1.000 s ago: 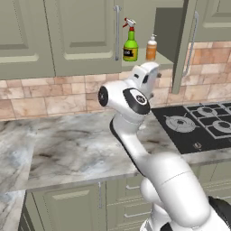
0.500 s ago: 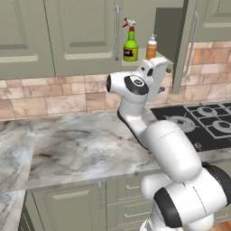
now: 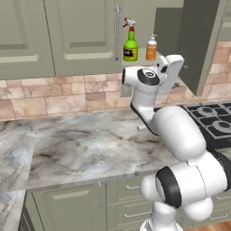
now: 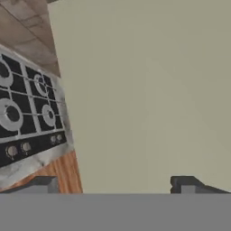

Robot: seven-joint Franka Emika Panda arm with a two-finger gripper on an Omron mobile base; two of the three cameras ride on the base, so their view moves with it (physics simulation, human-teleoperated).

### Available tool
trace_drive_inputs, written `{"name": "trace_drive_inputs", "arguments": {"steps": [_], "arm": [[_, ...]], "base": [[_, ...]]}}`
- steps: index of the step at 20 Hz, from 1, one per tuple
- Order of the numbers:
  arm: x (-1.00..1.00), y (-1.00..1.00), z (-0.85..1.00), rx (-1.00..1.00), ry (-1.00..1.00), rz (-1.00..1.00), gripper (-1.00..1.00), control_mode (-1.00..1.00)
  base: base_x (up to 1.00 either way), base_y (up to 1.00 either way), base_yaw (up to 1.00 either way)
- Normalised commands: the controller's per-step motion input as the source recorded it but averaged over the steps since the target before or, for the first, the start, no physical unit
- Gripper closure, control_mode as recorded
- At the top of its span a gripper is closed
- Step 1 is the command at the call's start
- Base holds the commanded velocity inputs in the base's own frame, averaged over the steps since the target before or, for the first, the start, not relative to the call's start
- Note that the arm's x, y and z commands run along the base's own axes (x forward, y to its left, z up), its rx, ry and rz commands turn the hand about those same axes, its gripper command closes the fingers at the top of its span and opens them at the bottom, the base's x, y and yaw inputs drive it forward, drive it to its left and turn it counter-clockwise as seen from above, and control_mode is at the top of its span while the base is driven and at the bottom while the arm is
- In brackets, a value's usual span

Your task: Pick the soap dispenser and spray from the cabinet and place them on the counter.

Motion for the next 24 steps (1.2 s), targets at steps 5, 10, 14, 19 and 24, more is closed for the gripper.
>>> {"name": "trace_drive_inputs", "arguments": {"steps": [5, 10, 14, 19, 24], "arm": [[0.03, -0.70, 0.00, 0.02, -0.15, 0.00, -1.00, -1.00], [0.07, -0.42, 0.00, 0.03, -0.16, 0.00, -1.00, -1.00], [-0.13, 0.40, 0.00, 0.00, -0.25, 0.00, -1.00, -1.00], [-0.35, 0.96, 0.00, 0.00, -0.27, 0.00, -1.00, -1.00], [-0.36, 0.81, 0.00, 0.04, -0.17, 0.07, -1.00, -1.00]], "base": [[0.00, 0.00, 0.00], [0.00, 0.00, 0.00], [0.00, 0.00, 0.00], [0.00, 0.00, 0.00], [0.00, 0.00, 0.00]]}}
